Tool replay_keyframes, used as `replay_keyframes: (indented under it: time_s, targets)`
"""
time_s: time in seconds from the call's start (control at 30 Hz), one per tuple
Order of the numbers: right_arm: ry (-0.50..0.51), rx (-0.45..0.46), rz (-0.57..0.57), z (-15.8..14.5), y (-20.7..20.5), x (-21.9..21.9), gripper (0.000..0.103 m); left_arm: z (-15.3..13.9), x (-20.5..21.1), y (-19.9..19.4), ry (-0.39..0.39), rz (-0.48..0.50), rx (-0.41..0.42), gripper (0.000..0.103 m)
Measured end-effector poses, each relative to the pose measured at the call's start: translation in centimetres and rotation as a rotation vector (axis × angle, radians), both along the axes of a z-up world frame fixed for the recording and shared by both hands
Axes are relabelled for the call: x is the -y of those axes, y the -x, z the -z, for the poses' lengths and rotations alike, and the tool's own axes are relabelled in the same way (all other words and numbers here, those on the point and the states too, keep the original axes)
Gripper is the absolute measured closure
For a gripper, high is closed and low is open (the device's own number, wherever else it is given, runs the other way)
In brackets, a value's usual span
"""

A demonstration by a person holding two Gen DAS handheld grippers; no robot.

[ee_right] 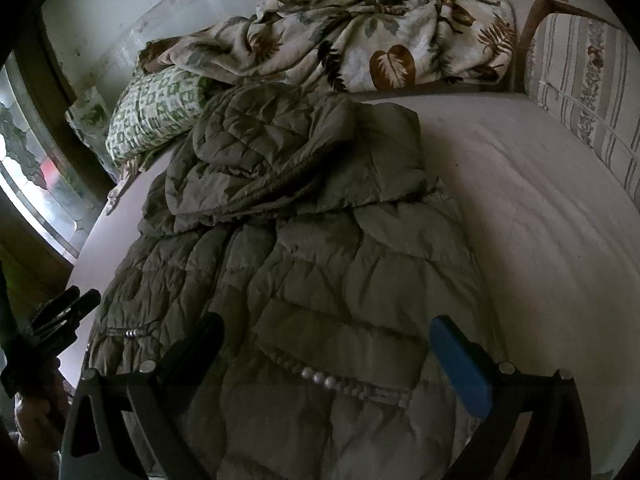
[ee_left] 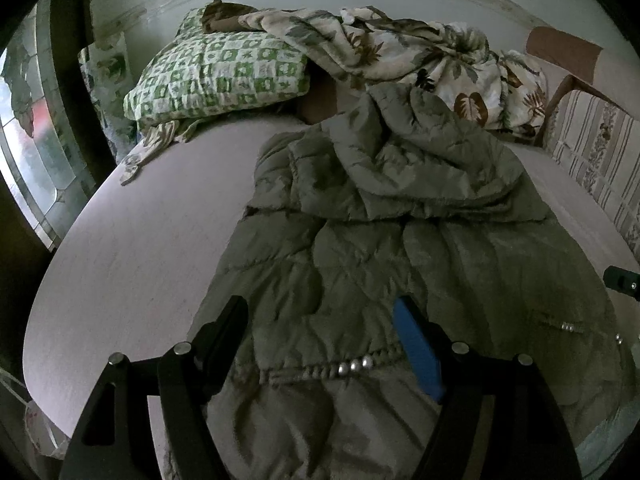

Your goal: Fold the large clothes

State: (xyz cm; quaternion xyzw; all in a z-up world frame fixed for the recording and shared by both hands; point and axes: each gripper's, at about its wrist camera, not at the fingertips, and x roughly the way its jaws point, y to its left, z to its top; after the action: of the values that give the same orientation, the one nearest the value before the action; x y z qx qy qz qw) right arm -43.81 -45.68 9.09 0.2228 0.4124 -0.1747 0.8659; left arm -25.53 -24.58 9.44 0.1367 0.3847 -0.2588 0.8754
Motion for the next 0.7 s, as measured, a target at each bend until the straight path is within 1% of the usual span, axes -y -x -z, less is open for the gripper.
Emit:
replay_keyframes:
  time_s: [0.3,0.7]
  targets:
    - [-0.014,-0.006,0.005,0.5,1.8,-0.5,0.0,0.9,-2.8,1.0,-0.014,-0.03,-0.022,0.027]
    - [-0.013,-0.027,0.022,1.1,4.4,-0.3,0.0,2.5,-9.1,1.8,-0.025,-0.118,-0.08,0.027]
